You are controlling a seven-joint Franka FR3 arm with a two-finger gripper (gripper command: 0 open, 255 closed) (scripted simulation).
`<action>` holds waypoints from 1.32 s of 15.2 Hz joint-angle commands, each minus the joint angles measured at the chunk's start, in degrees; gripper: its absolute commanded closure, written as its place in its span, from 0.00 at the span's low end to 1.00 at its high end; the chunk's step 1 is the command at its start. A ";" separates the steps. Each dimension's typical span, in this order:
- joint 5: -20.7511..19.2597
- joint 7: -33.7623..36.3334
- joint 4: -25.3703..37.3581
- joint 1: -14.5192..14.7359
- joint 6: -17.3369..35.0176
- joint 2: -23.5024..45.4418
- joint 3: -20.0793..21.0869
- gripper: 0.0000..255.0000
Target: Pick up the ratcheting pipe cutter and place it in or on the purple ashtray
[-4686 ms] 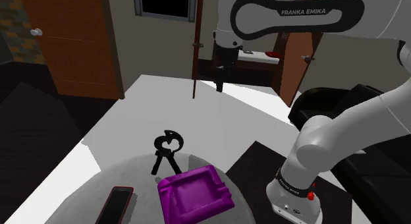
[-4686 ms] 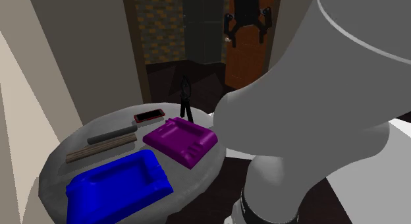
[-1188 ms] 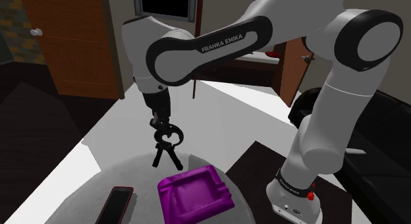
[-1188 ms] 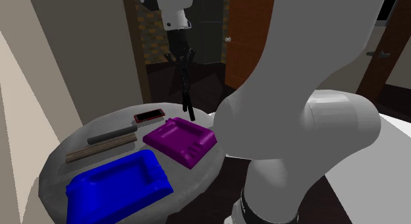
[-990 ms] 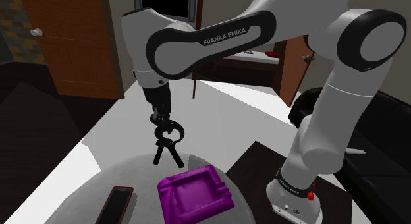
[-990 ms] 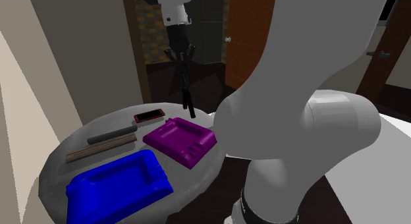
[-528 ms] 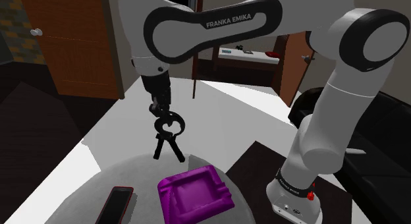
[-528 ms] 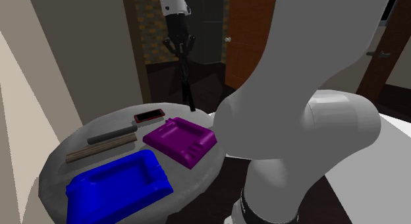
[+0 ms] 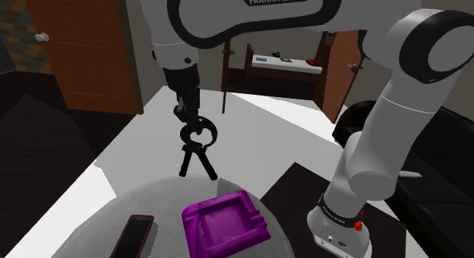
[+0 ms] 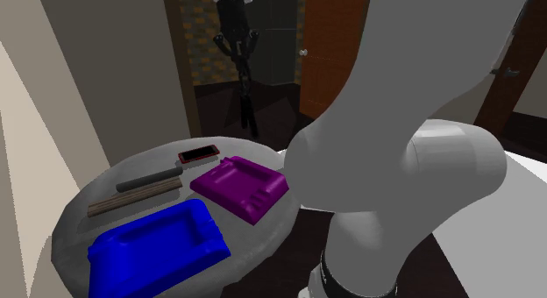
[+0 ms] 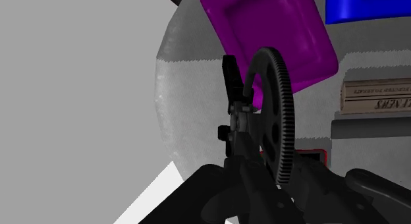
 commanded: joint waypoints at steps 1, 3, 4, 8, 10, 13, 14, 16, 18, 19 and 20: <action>1.47 -0.06 -1.42 0.20 -1.71 -3.44 0.13 1.00; 2.94 0.05 -2.76 0.58 -3.48 -6.85 0.24 1.00; 3.65 0.14 -3.31 0.81 -4.45 -8.50 0.27 1.00; 6.29 0.71 -4.72 1.89 -8.73 -14.68 0.33 1.00; 7.51 1.16 -4.96 2.49 -11.09 -17.49 0.35 1.00; 8.82 1.83 -4.86 3.22 -13.93 -20.44 0.37 1.00; 8.91 1.77 -5.88 3.28 -13.16 -20.70 0.38 1.00; 9.09 1.68 -7.86 3.39 -11.64 -21.18 0.40 1.00; 9.26 1.61 -9.78 3.49 -10.12 -21.61 0.45 1.00; 9.34 1.57 -10.72 3.55 -9.36 -21.80 0.48 1.00; 9.42 1.55 -11.64 3.60 -8.61 -21.98 0.52 1.00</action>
